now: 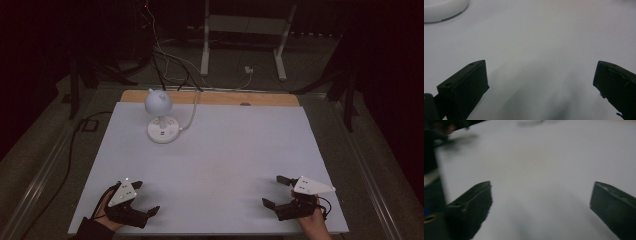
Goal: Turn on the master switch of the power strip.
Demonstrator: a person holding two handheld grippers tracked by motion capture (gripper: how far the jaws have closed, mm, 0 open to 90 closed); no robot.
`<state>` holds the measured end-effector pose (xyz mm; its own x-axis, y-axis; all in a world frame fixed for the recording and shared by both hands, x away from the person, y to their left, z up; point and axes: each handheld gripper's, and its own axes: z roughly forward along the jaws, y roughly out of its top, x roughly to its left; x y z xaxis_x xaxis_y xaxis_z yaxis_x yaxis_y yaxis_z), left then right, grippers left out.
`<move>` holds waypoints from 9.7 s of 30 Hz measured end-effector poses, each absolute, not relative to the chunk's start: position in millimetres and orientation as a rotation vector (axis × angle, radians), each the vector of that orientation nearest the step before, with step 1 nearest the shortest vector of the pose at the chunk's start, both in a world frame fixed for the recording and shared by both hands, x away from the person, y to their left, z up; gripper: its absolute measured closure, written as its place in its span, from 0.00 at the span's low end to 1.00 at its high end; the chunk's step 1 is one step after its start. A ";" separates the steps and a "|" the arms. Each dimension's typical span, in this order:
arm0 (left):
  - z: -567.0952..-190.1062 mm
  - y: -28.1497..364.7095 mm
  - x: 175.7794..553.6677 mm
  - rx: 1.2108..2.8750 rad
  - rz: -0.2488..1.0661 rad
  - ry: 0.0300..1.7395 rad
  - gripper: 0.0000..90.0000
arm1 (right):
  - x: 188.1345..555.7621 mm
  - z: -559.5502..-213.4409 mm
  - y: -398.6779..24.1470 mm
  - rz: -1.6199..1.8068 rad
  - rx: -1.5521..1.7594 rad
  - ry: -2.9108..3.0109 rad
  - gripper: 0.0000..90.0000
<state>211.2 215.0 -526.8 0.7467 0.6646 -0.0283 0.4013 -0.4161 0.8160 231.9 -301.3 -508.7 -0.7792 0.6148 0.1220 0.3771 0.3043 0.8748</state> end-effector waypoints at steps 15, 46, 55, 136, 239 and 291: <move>-526.4 213.4 211.4 2.062 0.345 0.796 0.00 | 230.8 -506.1 -305.1 1.414 0.925 2.242 0.04; -476.2 200.4 228.1 2.082 0.320 0.711 0.00 | 224.3 -498.3 -302.8 1.418 0.916 2.162 0.03; -463.9 197.4 238.4 2.072 0.351 0.705 0.00 | 223.6 -497.2 -302.9 1.418 0.915 2.153 0.03; -473.3 138.9 374.3 1.942 0.629 1.246 0.54 | 222.8 -496.5 -302.3 1.466 0.913 2.160 0.03; -514.4 127.5 417.1 2.113 0.877 1.144 1.00 | 225.9 -501.8 -304.4 1.462 0.934 2.189 0.03; -486.4 127.0 406.9 2.188 0.848 1.015 1.00 | 227.0 -503.2 -305.1 1.458 0.940 2.195 0.03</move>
